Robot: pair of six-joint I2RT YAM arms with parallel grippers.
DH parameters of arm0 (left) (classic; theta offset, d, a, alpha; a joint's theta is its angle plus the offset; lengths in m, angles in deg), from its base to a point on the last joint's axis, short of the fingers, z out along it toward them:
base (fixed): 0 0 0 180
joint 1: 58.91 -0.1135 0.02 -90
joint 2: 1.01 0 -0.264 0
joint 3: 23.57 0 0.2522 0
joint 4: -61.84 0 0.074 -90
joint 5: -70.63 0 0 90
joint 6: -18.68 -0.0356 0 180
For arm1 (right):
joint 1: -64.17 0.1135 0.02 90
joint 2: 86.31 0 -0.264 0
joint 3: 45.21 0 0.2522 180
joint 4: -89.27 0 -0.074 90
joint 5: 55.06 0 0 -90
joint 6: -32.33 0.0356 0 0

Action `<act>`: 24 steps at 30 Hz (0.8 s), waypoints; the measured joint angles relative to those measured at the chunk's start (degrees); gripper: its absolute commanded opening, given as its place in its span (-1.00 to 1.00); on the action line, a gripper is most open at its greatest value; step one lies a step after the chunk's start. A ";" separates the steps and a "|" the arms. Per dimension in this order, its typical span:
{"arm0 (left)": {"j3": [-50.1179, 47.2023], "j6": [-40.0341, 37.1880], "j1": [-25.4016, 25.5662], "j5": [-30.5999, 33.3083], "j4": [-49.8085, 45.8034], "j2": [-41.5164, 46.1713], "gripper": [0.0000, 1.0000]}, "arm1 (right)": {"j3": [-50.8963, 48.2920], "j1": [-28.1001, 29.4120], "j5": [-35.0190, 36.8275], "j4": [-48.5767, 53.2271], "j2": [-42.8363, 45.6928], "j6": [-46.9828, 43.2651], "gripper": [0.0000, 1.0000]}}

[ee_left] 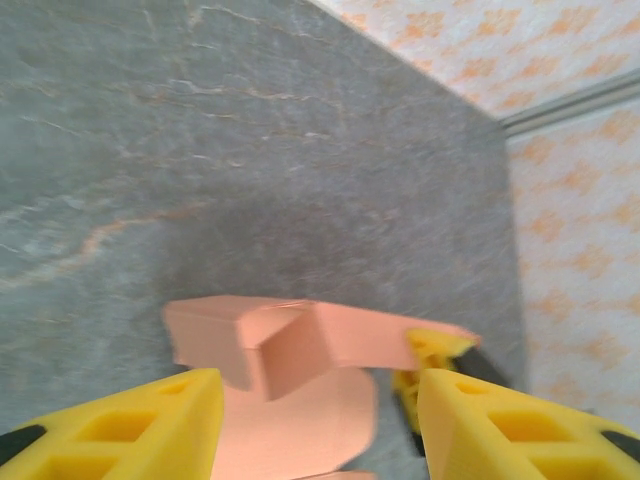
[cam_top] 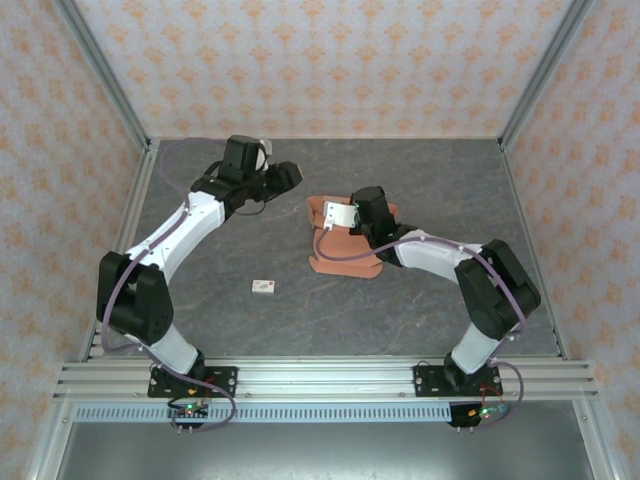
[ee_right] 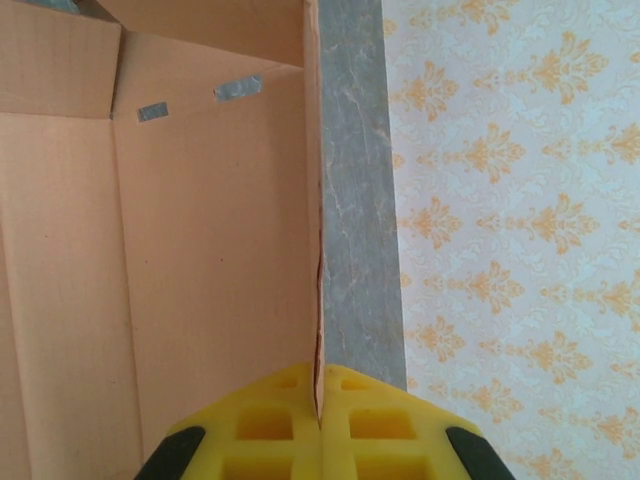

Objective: Fold the paper box

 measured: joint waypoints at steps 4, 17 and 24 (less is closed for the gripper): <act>-4.44 -8.26 -0.50 0.87 -0.98 0.22 0.10 | 0.61 -0.61 -0.15 0.79 0.09 -0.24 -1.00; -5.92 -23.89 -0.50 -0.59 -1.46 -3.56 0.10 | -0.37 -0.66 0.04 -7.21 -2.51 -7.19 -1.00; -4.76 -28.96 -0.50 -0.74 -0.83 -9.05 0.11 | -0.59 -0.76 -0.20 -9.81 -4.55 -9.57 -1.00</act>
